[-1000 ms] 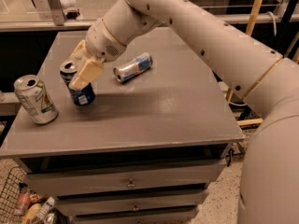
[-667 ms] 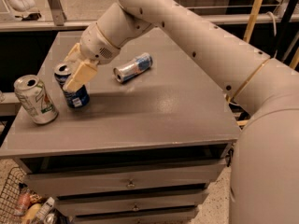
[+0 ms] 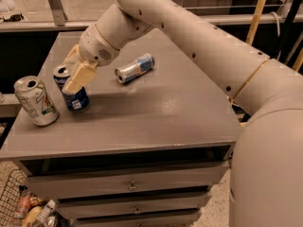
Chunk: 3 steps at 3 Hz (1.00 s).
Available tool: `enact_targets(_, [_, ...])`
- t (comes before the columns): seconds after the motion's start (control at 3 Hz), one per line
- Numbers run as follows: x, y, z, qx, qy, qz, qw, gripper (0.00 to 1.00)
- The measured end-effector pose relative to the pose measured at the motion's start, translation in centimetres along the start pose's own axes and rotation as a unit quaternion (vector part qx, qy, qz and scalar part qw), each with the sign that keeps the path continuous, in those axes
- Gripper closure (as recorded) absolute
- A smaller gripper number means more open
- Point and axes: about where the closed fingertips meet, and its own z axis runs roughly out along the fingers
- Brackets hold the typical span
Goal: Move pepsi can near 7up can
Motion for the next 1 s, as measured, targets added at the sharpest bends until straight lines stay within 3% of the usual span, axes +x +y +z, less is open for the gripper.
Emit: enact_targets(1.0, [-0.19, 0.17, 0.76, -0.007, -0.001, -0.002, 1.0000, 0.04])
